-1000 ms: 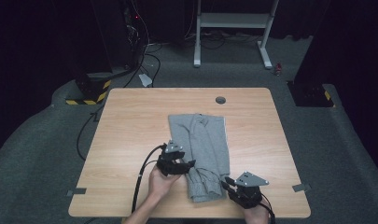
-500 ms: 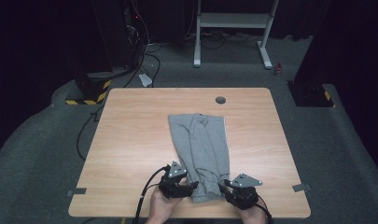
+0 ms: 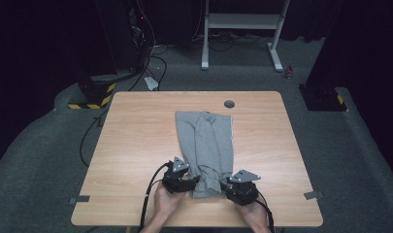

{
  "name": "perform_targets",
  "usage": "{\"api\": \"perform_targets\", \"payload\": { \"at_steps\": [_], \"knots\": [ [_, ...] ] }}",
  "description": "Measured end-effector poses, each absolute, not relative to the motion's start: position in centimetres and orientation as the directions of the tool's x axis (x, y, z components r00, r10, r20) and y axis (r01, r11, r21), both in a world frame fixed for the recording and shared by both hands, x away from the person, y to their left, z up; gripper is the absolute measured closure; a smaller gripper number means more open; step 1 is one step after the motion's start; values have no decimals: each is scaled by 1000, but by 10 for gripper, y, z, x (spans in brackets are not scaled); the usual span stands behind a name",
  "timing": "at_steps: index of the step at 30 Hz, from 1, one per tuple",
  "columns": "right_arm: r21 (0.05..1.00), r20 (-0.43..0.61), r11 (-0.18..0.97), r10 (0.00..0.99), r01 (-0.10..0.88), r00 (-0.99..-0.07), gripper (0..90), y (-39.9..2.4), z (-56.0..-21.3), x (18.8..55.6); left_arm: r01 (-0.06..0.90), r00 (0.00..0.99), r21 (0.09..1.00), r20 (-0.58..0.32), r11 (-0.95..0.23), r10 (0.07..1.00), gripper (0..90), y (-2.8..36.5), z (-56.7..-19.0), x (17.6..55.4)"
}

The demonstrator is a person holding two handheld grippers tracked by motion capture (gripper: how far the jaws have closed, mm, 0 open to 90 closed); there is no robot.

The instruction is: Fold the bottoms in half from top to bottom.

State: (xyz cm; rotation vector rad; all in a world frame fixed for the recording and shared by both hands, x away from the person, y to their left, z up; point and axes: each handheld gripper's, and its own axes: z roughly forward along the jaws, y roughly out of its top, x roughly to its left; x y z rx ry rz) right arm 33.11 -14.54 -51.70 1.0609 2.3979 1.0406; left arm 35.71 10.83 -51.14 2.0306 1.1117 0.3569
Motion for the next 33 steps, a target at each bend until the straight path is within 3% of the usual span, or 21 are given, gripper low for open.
{"api": "perform_targets", "payload": {
  "at_steps": [5, 9, 18, 24, 26, 29, 33],
  "knots": [
    [720, -13, 468, 747, 512, -665, 595, -132, -516, 348, 614, 527, 749, -156, -247, 836, 396, 119, -512, 366],
    [723, -18, 468, 749, 508, -663, 606, -131, -508, 343, 593, 553, 758, -139, -271, 821, 399, 120, -505, 355],
    [801, -13, 443, 685, 403, -728, 644, -117, -468, 324, 590, 570, 753, -133, -291, 811, 399, 118, -504, 345],
    [754, -38, 516, 652, 407, -757, 557, -84, -472, 333, 587, 571, 751, -121, -301, 812, 389, 117, -510, 346],
    [730, -46, 536, 657, 423, -753, 574, -80, -478, 337, 584, 574, 752, -118, -305, 810, 382, 118, -512, 347],
    [724, -60, 551, 651, 416, -757, 763, -87, -482, 335, 576, 578, 756, -107, -311, 809, 369, 117, -514, 347],
    [736, -75, 540, 664, 408, -744, 834, -106, -476, 329, 569, 579, 760, -100, -314, 809, 364, 117, -515, 347]
  ]
}}
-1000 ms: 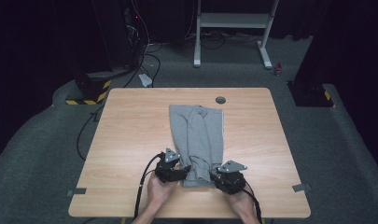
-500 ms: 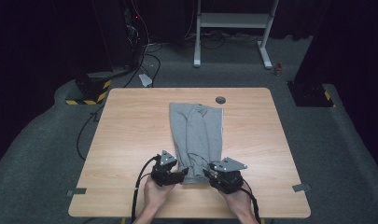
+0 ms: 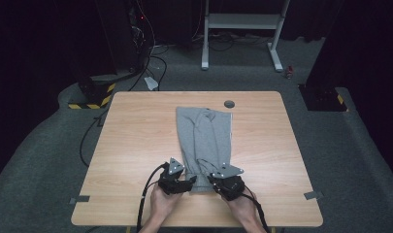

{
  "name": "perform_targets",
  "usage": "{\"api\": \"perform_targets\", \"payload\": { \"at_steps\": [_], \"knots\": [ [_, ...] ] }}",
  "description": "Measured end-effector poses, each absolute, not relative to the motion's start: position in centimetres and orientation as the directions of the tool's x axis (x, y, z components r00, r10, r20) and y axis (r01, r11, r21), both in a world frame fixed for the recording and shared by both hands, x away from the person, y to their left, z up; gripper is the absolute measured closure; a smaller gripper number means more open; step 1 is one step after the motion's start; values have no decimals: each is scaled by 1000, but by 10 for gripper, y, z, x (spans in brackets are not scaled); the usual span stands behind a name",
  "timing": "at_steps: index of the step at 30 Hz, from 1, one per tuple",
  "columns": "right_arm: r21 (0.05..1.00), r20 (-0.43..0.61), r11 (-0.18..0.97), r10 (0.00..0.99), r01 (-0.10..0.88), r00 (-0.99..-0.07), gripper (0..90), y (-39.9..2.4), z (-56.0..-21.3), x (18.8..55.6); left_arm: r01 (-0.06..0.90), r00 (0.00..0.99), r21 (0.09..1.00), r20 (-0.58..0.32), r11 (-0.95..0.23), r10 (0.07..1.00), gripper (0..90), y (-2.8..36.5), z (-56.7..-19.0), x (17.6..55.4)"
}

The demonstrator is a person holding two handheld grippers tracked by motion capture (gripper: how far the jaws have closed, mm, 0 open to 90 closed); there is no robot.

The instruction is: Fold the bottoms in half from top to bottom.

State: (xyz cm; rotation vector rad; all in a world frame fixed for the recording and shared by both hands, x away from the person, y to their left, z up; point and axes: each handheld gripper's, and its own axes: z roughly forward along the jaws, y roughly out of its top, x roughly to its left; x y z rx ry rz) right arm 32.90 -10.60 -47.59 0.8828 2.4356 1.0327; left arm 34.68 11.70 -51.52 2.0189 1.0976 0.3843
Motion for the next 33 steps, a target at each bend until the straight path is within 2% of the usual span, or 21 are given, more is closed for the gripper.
{"api": "perform_targets", "payload": {
  "at_steps": [5, 10, 13, 16, 17, 21, 25, 28, 30, 33],
  "knots": [
    [749, -65, 512, 688, 420, -723, 839, -127, -476, 325, 573, 579, 762, -114, -303, 807, 362, 118, -516, 347],
    [733, 14, 458, 729, 503, -684, 823, -151, -495, 325, 579, 578, 761, -130, -293, 806, 362, 120, -517, 347],
    [718, 51, 436, 745, 543, -665, 781, -161, -501, 327, 584, 580, 756, -132, -297, 804, 369, 120, -514, 348],
    [734, 4, 441, 758, 517, -652, 711, -163, -496, 322, 568, 581, 766, -115, -300, 806, 397, 121, -504, 348],
    [764, -12, 420, 769, 490, -639, 673, -164, -487, 321, 556, 578, 778, -107, -294, 809, 407, 121, -498, 350],
    [803, -25, 395, 770, 445, -638, 667, -159, -472, 320, 547, 582, 781, -98, -300, 807, 414, 117, -493, 357],
    [794, -54, 437, 742, 421, -668, 677, -135, -466, 333, 552, 582, 774, -91, -309, 808, 424, 109, -494, 367],
    [736, -115, 509, 744, 446, -658, 738, -118, -483, 350, 565, 580, 756, -81, -329, 810, 444, 107, -500, 373],
    [723, -117, 515, 748, 460, -653, 759, -120, -488, 352, 576, 581, 742, -74, -345, 811, 449, 108, -504, 374],
    [692, -104, 522, 756, 498, -647, 847, -134, -502, 349, 586, 586, 738, -100, -335, 804, 459, 112, -510, 374]
  ]
}}
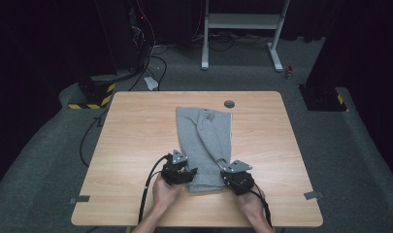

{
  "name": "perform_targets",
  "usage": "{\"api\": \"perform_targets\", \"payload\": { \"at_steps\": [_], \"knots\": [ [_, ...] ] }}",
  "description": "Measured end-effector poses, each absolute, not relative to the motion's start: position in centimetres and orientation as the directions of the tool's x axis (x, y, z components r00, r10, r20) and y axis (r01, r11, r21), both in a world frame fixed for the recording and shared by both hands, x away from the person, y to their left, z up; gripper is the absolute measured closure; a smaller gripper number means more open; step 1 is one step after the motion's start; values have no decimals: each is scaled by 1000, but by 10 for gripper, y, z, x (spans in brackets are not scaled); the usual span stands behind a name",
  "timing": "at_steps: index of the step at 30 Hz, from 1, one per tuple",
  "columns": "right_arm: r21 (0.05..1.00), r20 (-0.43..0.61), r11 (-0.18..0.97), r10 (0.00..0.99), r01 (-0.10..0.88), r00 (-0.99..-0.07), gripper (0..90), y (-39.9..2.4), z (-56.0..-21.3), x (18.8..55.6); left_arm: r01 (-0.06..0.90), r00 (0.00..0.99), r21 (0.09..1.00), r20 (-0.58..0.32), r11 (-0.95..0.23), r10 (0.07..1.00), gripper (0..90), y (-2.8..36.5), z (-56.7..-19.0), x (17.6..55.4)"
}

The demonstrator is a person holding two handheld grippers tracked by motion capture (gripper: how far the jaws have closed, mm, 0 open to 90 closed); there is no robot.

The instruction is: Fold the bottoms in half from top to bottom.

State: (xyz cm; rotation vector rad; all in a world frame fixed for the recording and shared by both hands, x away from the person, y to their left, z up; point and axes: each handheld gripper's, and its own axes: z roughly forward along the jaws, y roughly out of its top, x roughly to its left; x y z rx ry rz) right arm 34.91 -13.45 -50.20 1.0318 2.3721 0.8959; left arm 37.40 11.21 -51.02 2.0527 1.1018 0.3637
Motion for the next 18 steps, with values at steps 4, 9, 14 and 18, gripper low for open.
{"api": "perform_targets", "payload": {
  "at_steps": [4, 9, 14, 18],
  "knots": [
    [685, -89, 527, 745, 502, -661, 865, -144, -505, 342, 583, 610, 729, -101, -359, 786, 488, 110, -513, 367],
    [689, -27, 520, 715, 505, -699, 851, -153, -503, 323, 578, 639, 722, -109, -382, 762, 490, 111, -511, 348],
    [736, -79, 520, 701, 433, -709, 755, -144, -482, 319, 539, 602, 770, -68, -342, 796, 464, 120, -498, 351],
    [757, -75, 495, 714, 426, -696, 670, -127, -473, 346, 568, 577, 754, -77, -332, 813, 452, 119, -496, 371]
  ]
}}
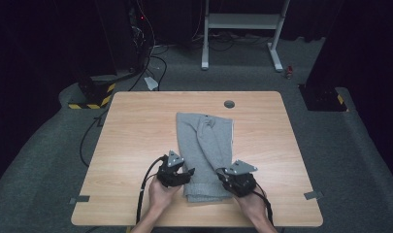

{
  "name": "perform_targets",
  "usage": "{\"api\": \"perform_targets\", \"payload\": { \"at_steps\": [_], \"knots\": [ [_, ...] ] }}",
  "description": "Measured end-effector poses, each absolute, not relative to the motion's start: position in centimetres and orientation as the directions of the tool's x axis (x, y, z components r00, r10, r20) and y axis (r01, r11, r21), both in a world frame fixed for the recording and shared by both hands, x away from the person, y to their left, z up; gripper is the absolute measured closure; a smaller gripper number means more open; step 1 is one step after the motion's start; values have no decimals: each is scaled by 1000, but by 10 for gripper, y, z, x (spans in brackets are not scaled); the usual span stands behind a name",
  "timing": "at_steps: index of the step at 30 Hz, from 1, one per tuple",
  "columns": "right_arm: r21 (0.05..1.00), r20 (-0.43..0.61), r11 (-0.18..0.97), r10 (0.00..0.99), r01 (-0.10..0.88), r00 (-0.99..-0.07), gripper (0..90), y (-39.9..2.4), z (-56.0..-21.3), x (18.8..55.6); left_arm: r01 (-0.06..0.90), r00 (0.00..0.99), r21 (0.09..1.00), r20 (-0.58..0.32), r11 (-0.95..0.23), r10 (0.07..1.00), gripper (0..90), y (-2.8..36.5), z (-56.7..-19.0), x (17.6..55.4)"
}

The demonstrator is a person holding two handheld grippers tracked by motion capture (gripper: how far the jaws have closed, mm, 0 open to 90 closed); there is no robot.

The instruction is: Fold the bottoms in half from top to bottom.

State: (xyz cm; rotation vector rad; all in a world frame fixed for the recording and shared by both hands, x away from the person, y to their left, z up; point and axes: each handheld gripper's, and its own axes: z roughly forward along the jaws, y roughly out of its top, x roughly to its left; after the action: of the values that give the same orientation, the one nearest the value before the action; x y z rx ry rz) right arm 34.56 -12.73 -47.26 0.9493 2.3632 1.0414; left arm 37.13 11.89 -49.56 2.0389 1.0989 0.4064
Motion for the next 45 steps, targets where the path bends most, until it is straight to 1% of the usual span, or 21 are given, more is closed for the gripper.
{"api": "perform_targets", "payload": {
  "at_steps": [3, 5, 6, 7, 8, 9, 11, 13, 15, 20, 23, 26, 30, 31, 32, 34, 35, 39, 41, 43, 45],
  "knots": [
    [728, -87, 504, 740, 464, -667, 602, -106, -477, 377, 594, 550, 741, -88, -314, 831, 451, 116, -503, 384],
    [722, -86, 507, 741, 470, -666, 602, -102, -478, 381, 610, 539, 725, -85, -320, 838, 448, 115, -508, 390],
    [708, -115, 532, 735, 464, -668, 639, -94, -482, 387, 619, 537, 717, -88, -321, 839, 443, 115, -511, 392],
    [708, -115, 532, 735, 464, -668, 639, -94, -482, 387, 621, 534, 715, -87, -321, 841, 443, 115, -513, 393],
    [688, -117, 547, 733, 478, -671, 720, -91, -486, 393, 624, 532, 716, -94, -315, 842, 442, 114, -514, 394],
    [688, -117, 547, 733, 478, -671, 720, -91, -486, 393, 622, 532, 717, -92, -315, 842, 442, 113, -515, 394],
    [674, -113, 556, 728, 486, -676, 822, -92, -489, 397, 624, 532, 714, -90, -318, 842, 442, 113, -516, 395],
    [683, -111, 543, 739, 489, -665, 852, -99, -489, 398, 619, 536, 716, -83, -324, 840, 441, 113, -517, 394],
    [715, -97, 490, 777, 499, -622, 858, -118, -484, 399, 612, 540, 718, -74, -331, 838, 443, 113, -518, 394],
    [710, -67, 442, 818, 548, -572, 858, -144, -488, 402, 603, 546, 719, -56, -346, 836, 448, 112, -518, 393],
    [695, -47, 431, 826, 576, -562, 858, -157, -503, 396, 598, 560, 718, -56, -357, 827, 471, 110, -518, 388],
    [701, -36, 426, 822, 572, -568, 857, -160, -502, 390, 589, 577, 720, -58, -366, 815, 474, 110, -518, 377],
    [689, -68, 486, 782, 537, -620, 842, -158, -500, 368, 582, 605, 714, -60, -389, 794, 475, 111, -516, 359],
    [691, -80, 505, 764, 517, -640, 775, -156, -496, 363, 569, 605, 727, -55, -383, 794, 470, 113, -513, 358],
    [691, -80, 505, 764, 517, -640, 775, -156, -496, 363, 569, 605, 727, -55, -383, 794, 463, 113, -513, 358],
    [706, -91, 511, 753, 491, -652, 729, -151, -490, 363, 571, 588, 741, -69, -353, 806, 453, 116, -508, 366],
    [717, -93, 509, 746, 476, -659, 714, -148, -486, 366, 578, 578, 744, -85, -334, 812, 436, 116, -506, 371],
    [725, -102, 512, 741, 460, -664, 670, -126, -475, 387, 597, 539, 735, -70, -321, 840, 426, 116, -502, 396],
    [699, -116, 530, 746, 480, -655, 632, -105, -478, 408, 608, 518, 729, -64, -314, 853, 422, 115, -504, 406],
    [692, -121, 536, 745, 482, -656, 628, -103, -480, 411, 617, 509, 719, -57, -318, 859, 422, 114, -507, 411],
    [660, -141, 553, 756, 509, -639, 626, -94, -488, 421, 627, 506, 709, -55, -323, 861, 421, 113, -510, 416]
  ]
}}
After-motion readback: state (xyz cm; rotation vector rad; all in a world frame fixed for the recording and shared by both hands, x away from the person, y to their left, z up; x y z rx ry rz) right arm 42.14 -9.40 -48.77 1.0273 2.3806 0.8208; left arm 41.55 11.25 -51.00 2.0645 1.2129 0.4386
